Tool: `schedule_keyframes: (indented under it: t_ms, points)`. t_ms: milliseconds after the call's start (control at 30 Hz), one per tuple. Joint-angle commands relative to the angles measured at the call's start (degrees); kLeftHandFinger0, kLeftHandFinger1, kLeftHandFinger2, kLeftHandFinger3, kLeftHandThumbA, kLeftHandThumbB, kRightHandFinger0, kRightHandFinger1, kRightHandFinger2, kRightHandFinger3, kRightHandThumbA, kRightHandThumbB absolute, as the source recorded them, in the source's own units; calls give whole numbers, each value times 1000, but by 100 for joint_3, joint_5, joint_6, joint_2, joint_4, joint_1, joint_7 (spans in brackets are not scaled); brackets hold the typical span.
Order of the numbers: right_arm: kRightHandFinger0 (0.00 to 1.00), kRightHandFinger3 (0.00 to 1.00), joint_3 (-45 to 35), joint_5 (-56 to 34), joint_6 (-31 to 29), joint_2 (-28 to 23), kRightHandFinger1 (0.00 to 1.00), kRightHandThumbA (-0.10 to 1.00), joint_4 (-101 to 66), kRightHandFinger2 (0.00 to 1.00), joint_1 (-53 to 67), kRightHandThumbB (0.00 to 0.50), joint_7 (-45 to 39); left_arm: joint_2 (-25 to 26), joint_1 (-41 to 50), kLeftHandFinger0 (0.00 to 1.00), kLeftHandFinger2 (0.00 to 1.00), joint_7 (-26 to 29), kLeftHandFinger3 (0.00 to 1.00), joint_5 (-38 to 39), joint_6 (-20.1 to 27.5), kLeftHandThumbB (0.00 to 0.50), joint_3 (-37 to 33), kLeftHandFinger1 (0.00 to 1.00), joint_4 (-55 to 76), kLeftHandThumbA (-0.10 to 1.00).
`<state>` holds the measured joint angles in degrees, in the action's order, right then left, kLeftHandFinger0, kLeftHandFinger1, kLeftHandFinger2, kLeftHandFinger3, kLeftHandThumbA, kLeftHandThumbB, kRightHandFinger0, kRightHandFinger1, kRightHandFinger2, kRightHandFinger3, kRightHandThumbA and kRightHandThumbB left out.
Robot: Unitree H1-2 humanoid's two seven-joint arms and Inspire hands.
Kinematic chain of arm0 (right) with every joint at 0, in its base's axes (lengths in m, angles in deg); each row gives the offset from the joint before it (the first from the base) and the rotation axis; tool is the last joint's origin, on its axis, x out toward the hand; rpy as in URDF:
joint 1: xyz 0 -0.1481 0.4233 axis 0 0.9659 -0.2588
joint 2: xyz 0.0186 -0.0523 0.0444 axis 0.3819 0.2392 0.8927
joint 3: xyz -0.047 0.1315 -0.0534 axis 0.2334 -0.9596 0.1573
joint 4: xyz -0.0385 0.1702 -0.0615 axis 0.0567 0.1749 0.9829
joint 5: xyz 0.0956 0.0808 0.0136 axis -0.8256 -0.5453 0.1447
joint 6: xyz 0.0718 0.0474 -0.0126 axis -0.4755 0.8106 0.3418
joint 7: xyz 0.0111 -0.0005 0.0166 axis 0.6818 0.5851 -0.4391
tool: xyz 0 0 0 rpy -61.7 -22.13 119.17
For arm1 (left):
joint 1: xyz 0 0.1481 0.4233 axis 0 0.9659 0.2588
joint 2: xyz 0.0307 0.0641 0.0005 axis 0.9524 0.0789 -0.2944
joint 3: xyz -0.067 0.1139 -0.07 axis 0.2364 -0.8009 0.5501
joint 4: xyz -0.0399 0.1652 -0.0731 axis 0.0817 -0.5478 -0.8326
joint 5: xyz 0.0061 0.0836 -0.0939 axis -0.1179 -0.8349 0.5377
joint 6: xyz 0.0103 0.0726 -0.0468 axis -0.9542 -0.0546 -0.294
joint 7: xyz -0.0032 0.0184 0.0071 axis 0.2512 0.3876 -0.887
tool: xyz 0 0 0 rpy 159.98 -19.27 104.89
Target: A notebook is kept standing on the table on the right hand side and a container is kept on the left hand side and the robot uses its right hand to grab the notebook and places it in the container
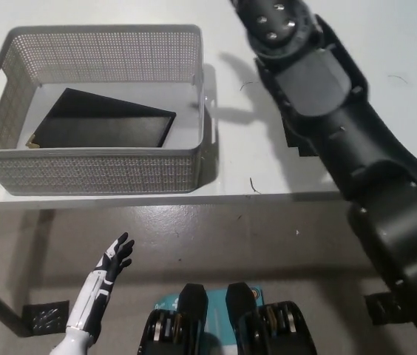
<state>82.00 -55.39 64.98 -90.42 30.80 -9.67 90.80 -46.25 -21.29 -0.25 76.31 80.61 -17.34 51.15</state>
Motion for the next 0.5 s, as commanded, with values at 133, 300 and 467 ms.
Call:
schedule_keyframes:
  t_ms: [133, 300, 467]
  points:
    - [1000, 1000, -1509, -1107, 1573, -1489, 1000, 980, -6983, 1000, 1489, 420, -429, 128, -62, 1000, 1000, -113, 1000, 151, 242, 343, 8, 1000, 30, 1000]
    - [1000, 1000, -1733, -1631, 1275, -1480, 1000, 1000, -8471, 1000, 3138, 360, -182, 82, -50, 1000, 1000, -79, 1000, 104, 242, 347, -20, 1000, -6, 1000]
    - [1000, 1000, -1273, -1410, 462, -1040, 1000, 973, -8843, 1000, 5199, 337, -90, 56, -111, 1000, 1000, -105, 1000, 147, 242, 345, -20, 1000, -17, 1000]
